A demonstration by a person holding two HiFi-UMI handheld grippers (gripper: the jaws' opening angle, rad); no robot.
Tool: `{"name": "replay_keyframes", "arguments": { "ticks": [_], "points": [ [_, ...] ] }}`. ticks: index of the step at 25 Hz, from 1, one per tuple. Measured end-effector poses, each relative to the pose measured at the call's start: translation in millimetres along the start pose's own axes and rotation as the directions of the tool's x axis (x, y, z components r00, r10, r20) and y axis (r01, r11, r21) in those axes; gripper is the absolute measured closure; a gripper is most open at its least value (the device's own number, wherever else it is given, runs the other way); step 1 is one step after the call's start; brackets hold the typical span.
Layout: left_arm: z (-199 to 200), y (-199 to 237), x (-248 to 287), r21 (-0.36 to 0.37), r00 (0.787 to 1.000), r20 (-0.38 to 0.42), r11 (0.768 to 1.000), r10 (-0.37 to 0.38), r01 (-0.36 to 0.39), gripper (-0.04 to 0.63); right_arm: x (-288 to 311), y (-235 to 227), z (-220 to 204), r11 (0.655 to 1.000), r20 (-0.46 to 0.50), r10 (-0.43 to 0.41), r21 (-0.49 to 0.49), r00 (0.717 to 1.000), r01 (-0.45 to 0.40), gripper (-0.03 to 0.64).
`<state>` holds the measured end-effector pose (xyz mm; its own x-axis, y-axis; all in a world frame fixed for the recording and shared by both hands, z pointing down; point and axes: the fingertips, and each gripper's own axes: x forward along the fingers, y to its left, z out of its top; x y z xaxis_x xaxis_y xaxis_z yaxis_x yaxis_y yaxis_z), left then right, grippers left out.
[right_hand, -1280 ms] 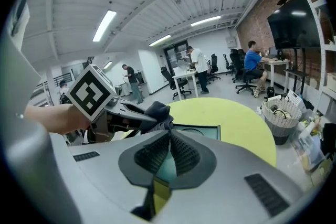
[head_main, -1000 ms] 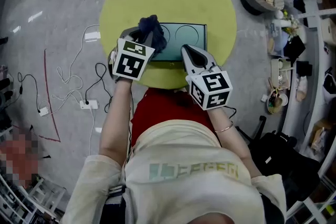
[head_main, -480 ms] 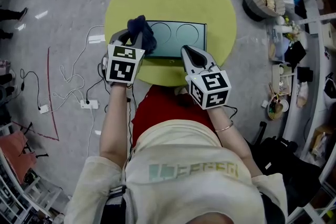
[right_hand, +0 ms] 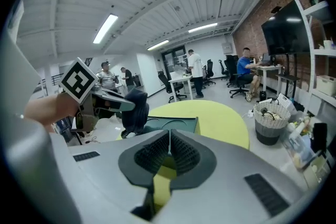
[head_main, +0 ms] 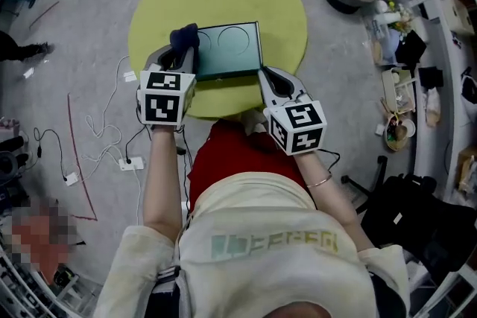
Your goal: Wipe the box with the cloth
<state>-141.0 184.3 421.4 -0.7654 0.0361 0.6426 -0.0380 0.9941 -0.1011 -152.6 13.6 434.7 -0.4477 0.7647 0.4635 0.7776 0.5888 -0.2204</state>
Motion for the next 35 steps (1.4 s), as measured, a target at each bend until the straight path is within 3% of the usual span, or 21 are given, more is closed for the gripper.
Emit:
{"name": "replay_keyframes", "arguments": {
  "ticks": [5, 10, 14, 21, 35],
  "points": [
    [23, -74, 16, 0.033, 0.988, 0.029, 0.988, -0.15, 0.15, 0.529, -33, -29, -19, 0.996, -0.004, -0.072, 0.046, 0.997, 0.072, 0.578],
    [38, -143, 31, 0.028, 0.951, 0.052, 0.953, -0.304, 0.303, 0.529, -53, -50, -36, 0.99, -0.019, -0.114, 0.077, 0.993, 0.115, 0.578],
    [27, -173, 44, 0.002, 0.931, 0.022, 0.931, -0.365, 0.365, 0.529, -59, -57, -44, 0.988, -0.041, -0.128, 0.084, 0.991, 0.131, 0.578],
    [-15, -152, 57, -0.007, 0.942, -0.062, 0.944, -0.33, 0.33, 0.529, -35, -45, -45, 0.995, -0.08, -0.084, 0.053, 0.993, 0.088, 0.578],
    [-66, -47, 22, -0.117, 0.977, -0.082, 0.976, -0.194, 0.184, 0.529, 41, 43, -26, 0.992, -0.139, 0.112, -0.051, 0.984, -0.12, 0.578]
  ]
}}
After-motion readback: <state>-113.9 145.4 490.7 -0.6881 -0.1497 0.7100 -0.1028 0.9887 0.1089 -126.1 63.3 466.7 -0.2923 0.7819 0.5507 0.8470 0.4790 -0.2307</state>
